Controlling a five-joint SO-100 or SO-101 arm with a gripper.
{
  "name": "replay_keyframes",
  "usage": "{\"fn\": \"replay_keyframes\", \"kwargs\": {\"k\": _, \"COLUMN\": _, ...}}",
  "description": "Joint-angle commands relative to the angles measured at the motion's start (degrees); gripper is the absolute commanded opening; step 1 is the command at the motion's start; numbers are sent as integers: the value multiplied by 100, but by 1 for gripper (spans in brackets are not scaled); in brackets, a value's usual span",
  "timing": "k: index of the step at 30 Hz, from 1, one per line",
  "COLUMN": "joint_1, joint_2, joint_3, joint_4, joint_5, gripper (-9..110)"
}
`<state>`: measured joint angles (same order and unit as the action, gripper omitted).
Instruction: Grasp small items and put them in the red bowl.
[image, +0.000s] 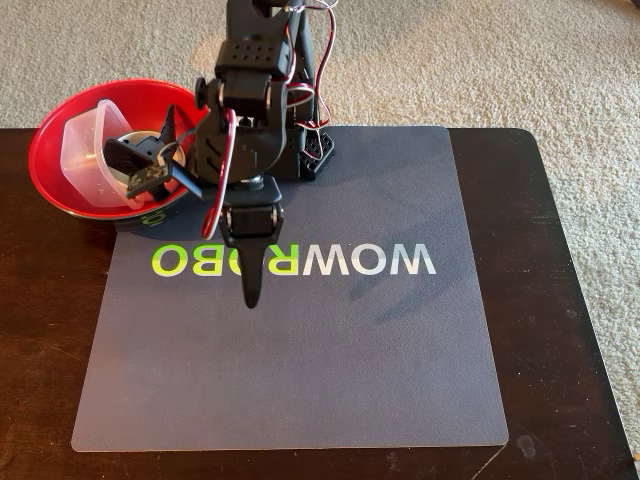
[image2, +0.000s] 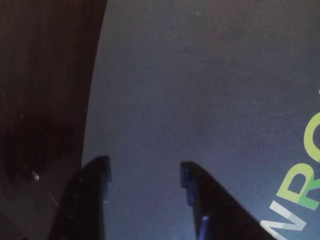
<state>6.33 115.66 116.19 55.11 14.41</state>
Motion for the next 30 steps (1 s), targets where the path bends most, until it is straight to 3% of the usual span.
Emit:
{"fn": "replay_keyframes", "kwargs": {"k": 1, "joint_1": -35, "joint_2": 132, "joint_3": 62, "joint_4": -105, "joint_5": -62, "gripper": 18}}
{"fn": "replay_keyframes", "kwargs": {"k": 16, "joint_1": -694, "joint_2": 1090, "joint_3": 1072, "joint_4": -97, "joint_5": 105, "gripper": 17}}
{"fn": "replay_keyframes", "kwargs": {"k": 30, "joint_1": -211, "joint_2": 712, "joint_3": 1020, "joint_4": -606, "joint_5": 97, "gripper": 16}}
